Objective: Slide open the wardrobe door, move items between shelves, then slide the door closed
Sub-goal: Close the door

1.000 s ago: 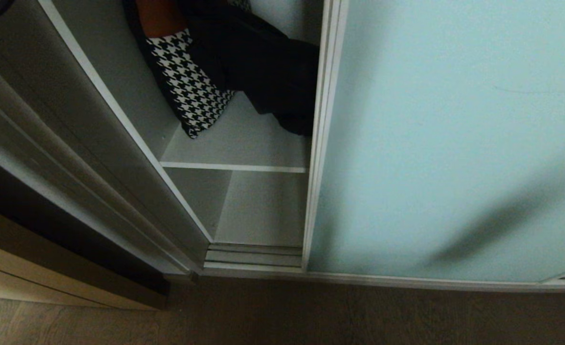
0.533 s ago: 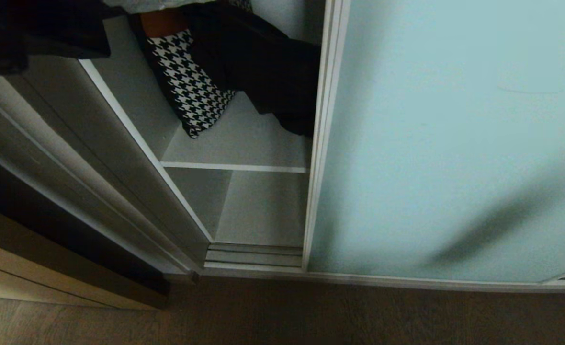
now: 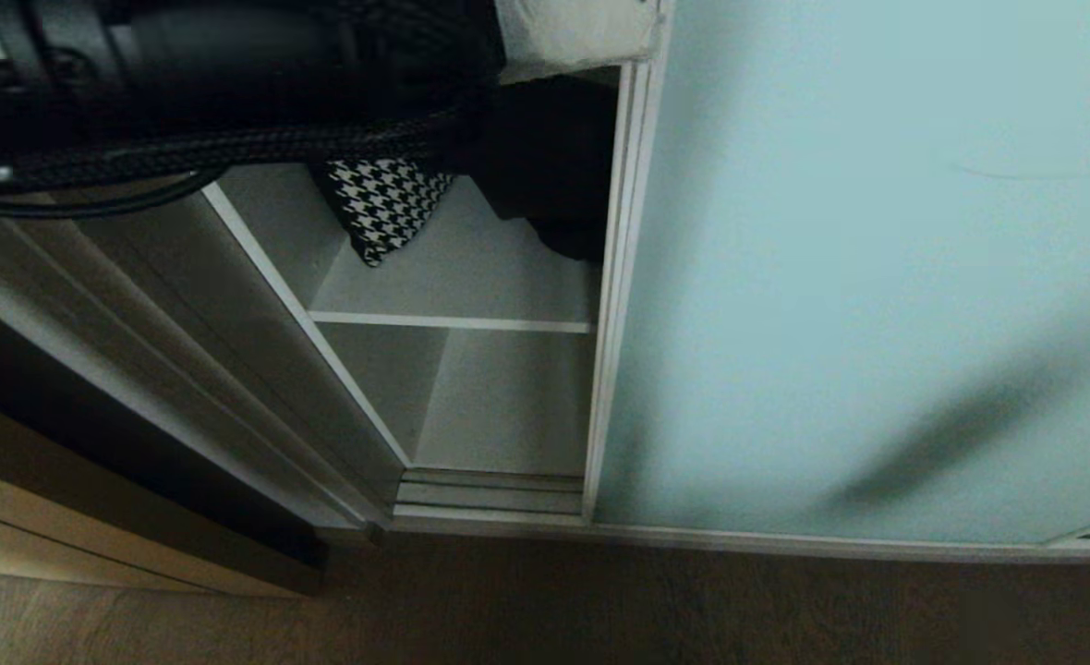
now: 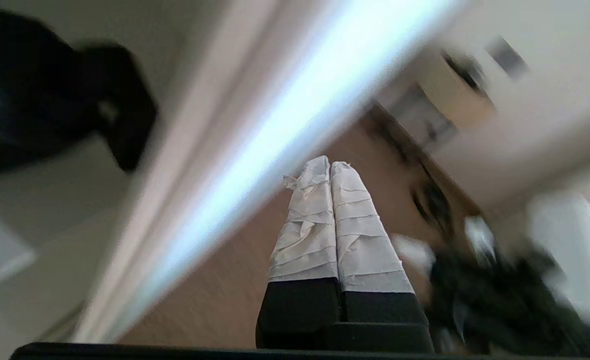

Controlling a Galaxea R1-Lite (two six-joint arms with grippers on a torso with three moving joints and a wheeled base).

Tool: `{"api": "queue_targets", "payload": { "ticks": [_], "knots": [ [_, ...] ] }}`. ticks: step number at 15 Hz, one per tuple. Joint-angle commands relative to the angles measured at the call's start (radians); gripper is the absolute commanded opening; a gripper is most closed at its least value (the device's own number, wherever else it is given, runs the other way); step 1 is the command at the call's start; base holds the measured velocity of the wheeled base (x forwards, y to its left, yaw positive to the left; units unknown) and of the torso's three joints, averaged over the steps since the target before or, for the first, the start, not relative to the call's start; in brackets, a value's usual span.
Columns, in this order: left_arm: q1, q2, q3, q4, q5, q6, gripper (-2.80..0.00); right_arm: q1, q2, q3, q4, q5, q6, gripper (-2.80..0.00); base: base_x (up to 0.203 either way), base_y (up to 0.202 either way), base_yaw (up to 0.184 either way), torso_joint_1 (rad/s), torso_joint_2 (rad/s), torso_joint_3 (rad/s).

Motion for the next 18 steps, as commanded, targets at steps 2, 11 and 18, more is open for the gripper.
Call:
{"api": "queue_targets", "payload": {
  "ticks": [2, 11, 18],
  "knots": [
    [-0.042, 0.092, -0.028, -0.038, 0.034, -0.052, -2.8, 0.0, 0.001, 0.0, 0.0, 0.0, 0.0, -2.8, 0.0, 0.0, 0.0, 0.0, 0.0, 0.0],
    [-0.106, 0.26, -0.055, -0.214, 0.328, -0.06, -2.8, 0.0, 0.0, 0.0, 0.0, 0.0, -0.001, -2.8, 0.0, 0.0, 0.0, 0.0, 0.0, 0.0],
    [-0.106, 0.338, -0.077, -0.328, 0.525, -0.052, -2.8, 0.0, 0.0, 0.0, 0.0, 0.0, 0.001, -2.8, 0.0, 0.0, 0.0, 0.0, 0.0, 0.0]
  ]
}}
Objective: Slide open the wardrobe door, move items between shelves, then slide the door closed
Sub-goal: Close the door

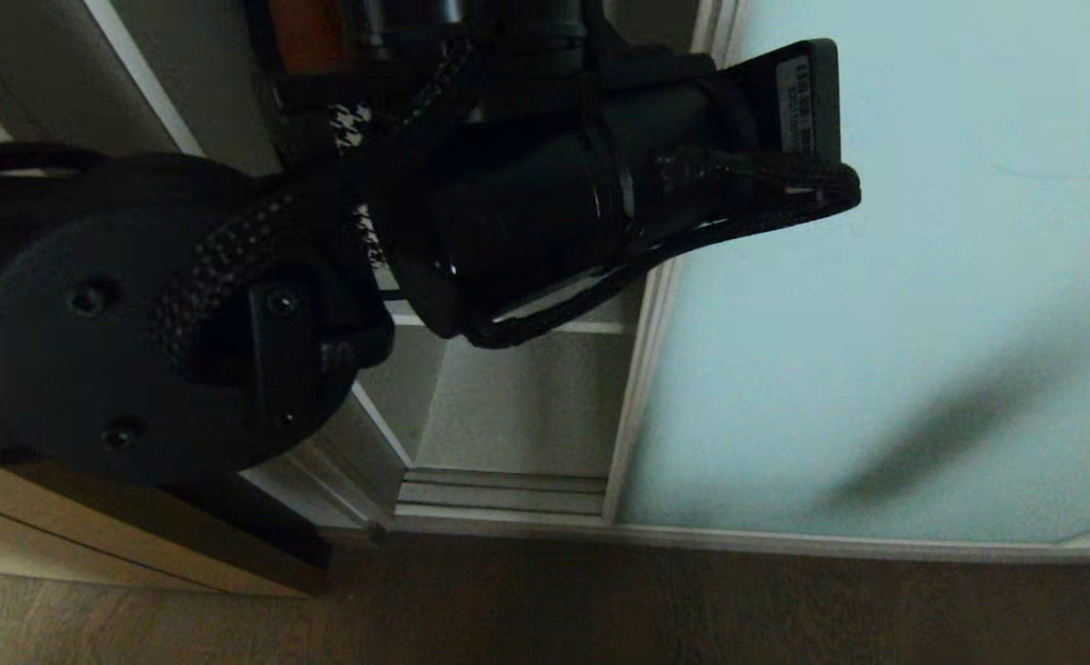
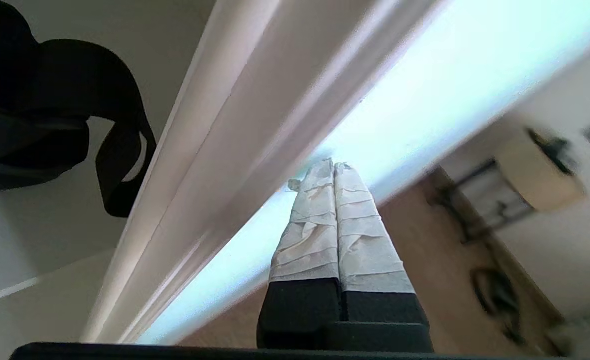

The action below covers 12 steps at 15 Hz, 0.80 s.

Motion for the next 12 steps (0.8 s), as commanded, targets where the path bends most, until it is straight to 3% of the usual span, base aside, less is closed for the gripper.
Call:
{"api": "queue_targets", "payload": {
  "ticks": [1, 4, 12],
  "knots": [
    [0.004, -0.001, -0.005, -0.015, 0.072, 0.026, -2.8, 0.0, 0.001, 0.0, 0.0, 0.0, -0.001, -2.8, 0.0, 0.0, 0.0, 0.0, 0.0, 0.0],
    [0.008, -0.021, -0.02, -0.021, 0.175, 0.143, -2.8, 0.0, 0.0, 0.0, 0.0, 0.0, 0.001, -2.8, 0.0, 0.0, 0.0, 0.0, 0.0, 0.0],
    [0.064, -0.203, 0.066, -0.02, 0.215, 0.16, -2.8, 0.0, 0.001, 0.0, 0.0, 0.0, -0.001, -2.8, 0.0, 0.0, 0.0, 0.0, 0.0, 0.0]
  ]
}}
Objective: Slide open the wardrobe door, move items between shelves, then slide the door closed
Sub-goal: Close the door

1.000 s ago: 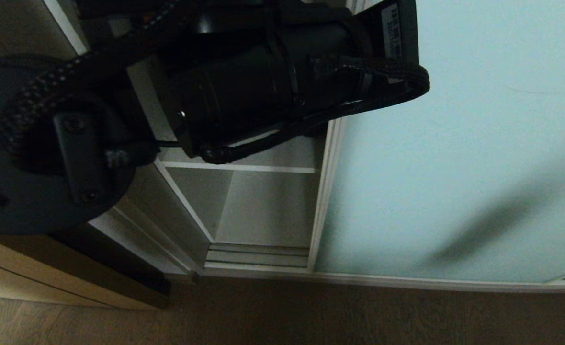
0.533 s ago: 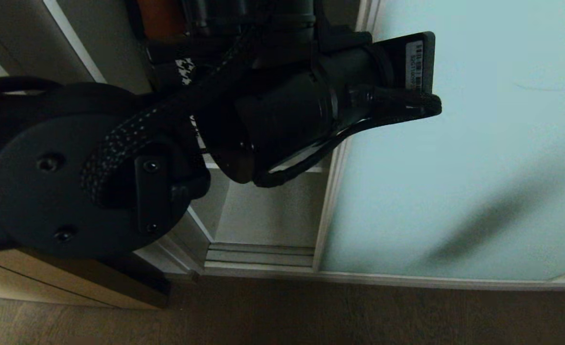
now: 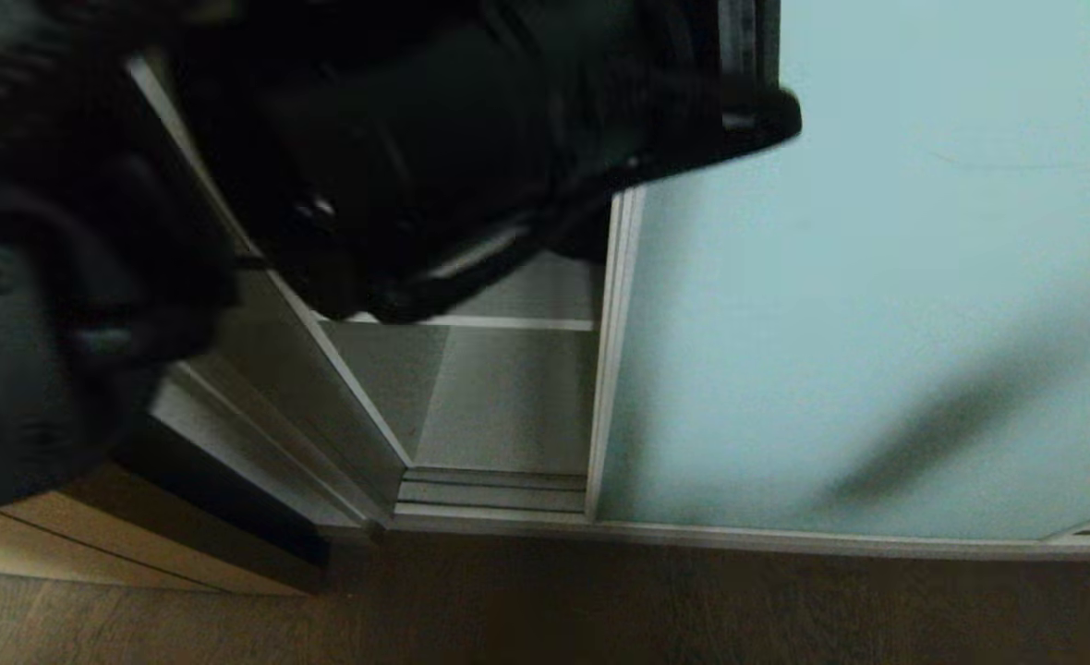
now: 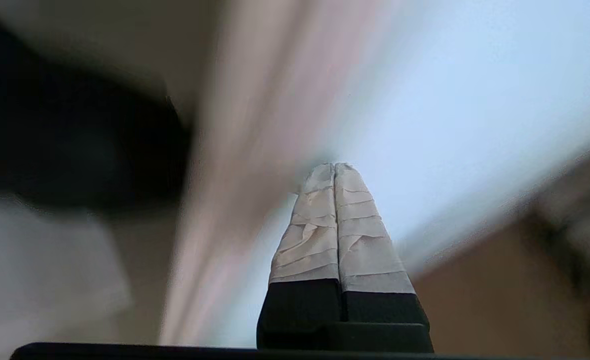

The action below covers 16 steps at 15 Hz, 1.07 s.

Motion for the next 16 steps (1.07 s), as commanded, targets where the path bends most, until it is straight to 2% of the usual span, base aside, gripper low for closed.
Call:
{"api": "queue_targets", "payload": {
  "ticks": [1, 4, 6, 11, 16],
  "knots": [
    [0.06, -0.11, 0.062, 0.016, 0.0, 0.003, -2.8, 0.0, 0.0, 0.0, 0.0, 0.0, 0.0, -2.8, 0.0, 0.0, 0.0, 0.0, 0.0, 0.0],
    [0.084, -0.203, 0.17, 0.016, 0.015, -0.001, -2.8, 0.0, 0.0, 0.0, 0.0, 0.0, 0.001, -2.8, 0.0, 0.0, 0.0, 0.0, 0.0, 0.0],
    [0.093, -0.249, 0.203, 0.016, 0.03, -0.002, -2.8, 0.0, 0.001, 0.0, 0.0, 0.0, 0.0, -2.8, 0.0, 0.0, 0.0, 0.0, 0.0, 0.0],
    [0.12, -0.361, 0.238, 0.034, 0.026, 0.02, -2.8, 0.0, 0.0, 0.0, 0.0, 0.0, 0.001, -2.8, 0.0, 0.0, 0.0, 0.0, 0.0, 0.0],
    [0.12, -0.376, 0.247, 0.033, 0.031, 0.035, -2.8, 0.0, 0.0, 0.0, 0.0, 0.0, 0.0, -2.8, 0.0, 0.0, 0.0, 0.0, 0.0, 0.0]
  ]
}}
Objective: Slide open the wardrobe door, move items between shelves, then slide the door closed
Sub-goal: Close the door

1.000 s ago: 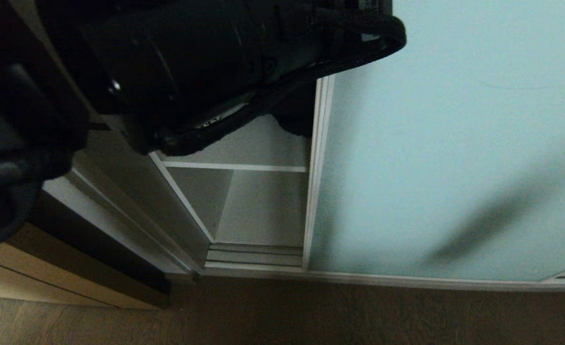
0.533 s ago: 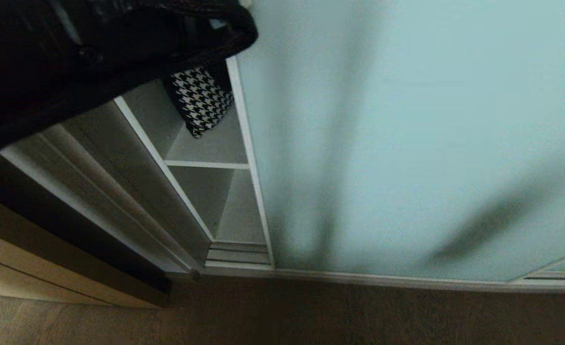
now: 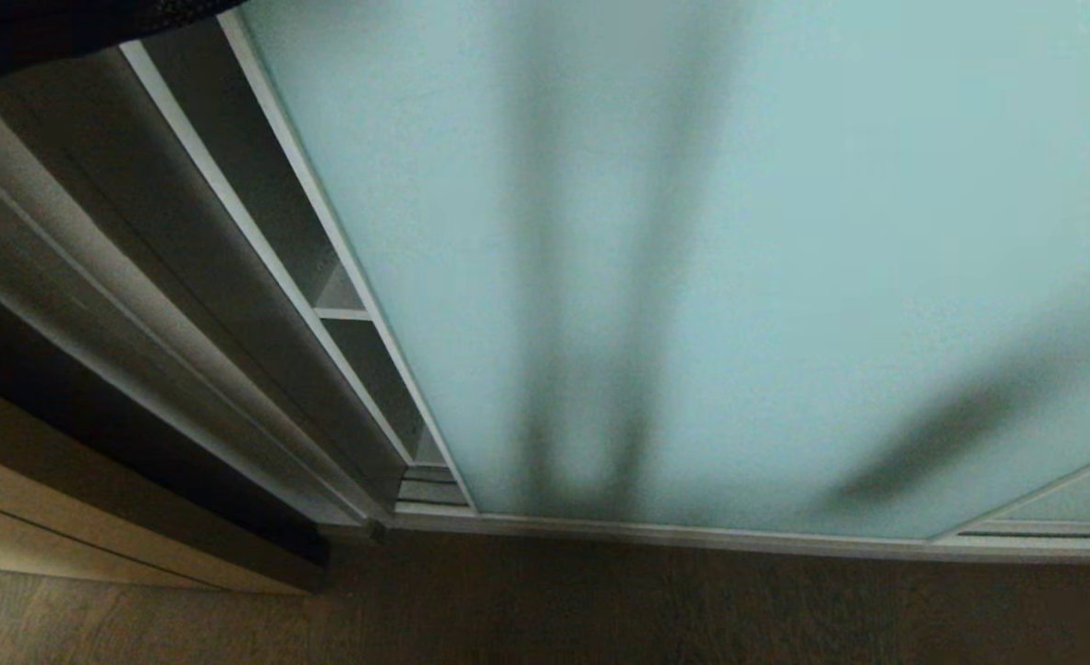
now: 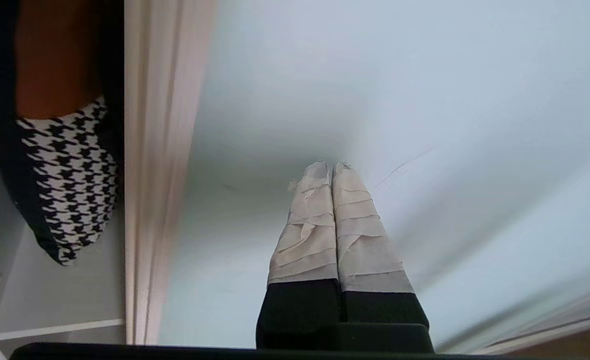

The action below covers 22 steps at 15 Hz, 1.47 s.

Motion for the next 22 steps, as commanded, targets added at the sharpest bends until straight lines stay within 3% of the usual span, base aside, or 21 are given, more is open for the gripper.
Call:
{"api": "queue_targets", "payload": {
  "ticks": [1, 5, 9, 12, 18, 22],
  "knots": [
    [-0.001, -0.036, 0.012, 0.01, -0.002, 0.0, -2.8, 0.0, 0.001, 0.0, 0.0, 0.0, 0.001, -2.8, 0.0, 0.0, 0.0, 0.0, 0.0, 0.0],
    [0.002, -0.154, 0.116, 0.059, 0.003, 0.008, -2.8, 0.0, 0.0, 0.0, 0.0, 0.0, 0.0, -2.8, 0.0, 0.0, 0.0, 0.0, 0.0, 0.0],
    [0.106, -0.228, 0.211, 0.082, -0.009, 0.01, -2.8, 0.0, 0.0, 0.0, 0.0, 0.0, 0.0, -2.8, 0.0, 0.0, 0.0, 0.0, 0.0, 0.0],
    [0.128, -0.234, 0.223, 0.08, -0.014, 0.007, -2.8, 0.0, 0.001, 0.0, 0.0, 0.0, 0.0, -2.8, 0.0, 0.0, 0.0, 0.0, 0.0, 0.0],
    [0.127, -0.193, 0.215, 0.073, -0.171, -0.002, -2.8, 0.0, 0.001, 0.0, 0.0, 0.0, 0.0, -2.8, 0.0, 0.0, 0.0, 0.0, 0.0, 0.0],
    [0.128, -0.092, 0.18, 0.062, -0.202, -0.005, -2.8, 0.0, 0.0, 0.0, 0.0, 0.0, 0.0, -2.8, 0.0, 0.0, 0.0, 0.0, 0.0, 0.0]
  ]
}}
